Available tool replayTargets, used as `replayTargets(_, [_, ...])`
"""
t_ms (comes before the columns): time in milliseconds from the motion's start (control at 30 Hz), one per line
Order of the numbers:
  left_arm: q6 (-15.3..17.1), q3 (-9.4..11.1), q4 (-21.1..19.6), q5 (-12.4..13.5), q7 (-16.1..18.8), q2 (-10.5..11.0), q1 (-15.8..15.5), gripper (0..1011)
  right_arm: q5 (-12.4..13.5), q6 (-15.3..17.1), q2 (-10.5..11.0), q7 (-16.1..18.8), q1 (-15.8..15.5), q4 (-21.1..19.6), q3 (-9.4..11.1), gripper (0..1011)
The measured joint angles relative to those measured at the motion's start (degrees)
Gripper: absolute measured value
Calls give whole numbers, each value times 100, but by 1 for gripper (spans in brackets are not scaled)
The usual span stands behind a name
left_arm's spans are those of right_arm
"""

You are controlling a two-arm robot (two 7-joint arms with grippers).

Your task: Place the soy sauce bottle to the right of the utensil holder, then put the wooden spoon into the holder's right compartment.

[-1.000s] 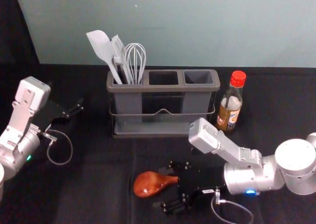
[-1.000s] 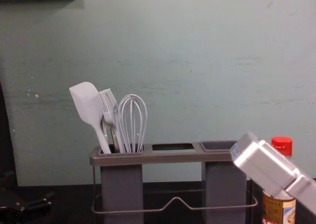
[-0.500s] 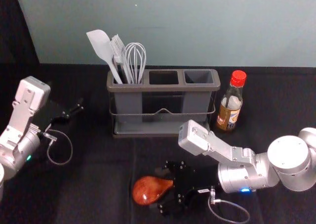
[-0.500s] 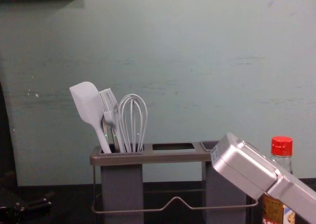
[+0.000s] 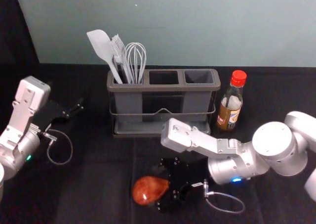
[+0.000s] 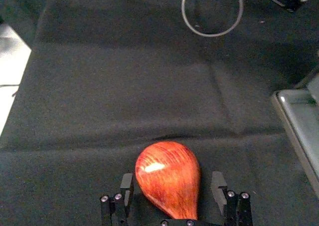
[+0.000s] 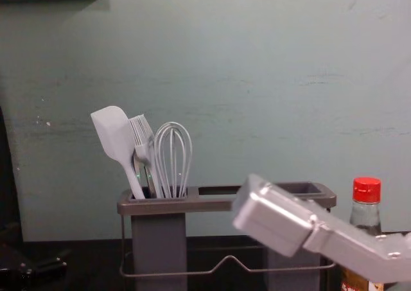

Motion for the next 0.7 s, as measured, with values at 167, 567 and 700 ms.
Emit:
replayTargets(167, [0, 0, 0, 0, 0, 0, 0, 1005, -58, 41, -175, 88, 135, 184, -128, 1002])
replayTargets(567, [0, 0, 0, 0, 0, 0, 0, 1005, -99, 74, -339, 70, 210, 336, -210, 955])
replayTargets(700, [0, 0, 0, 0, 0, 0, 0, 1005, -69, 101, -341, 60, 200, 342, -202, 850])
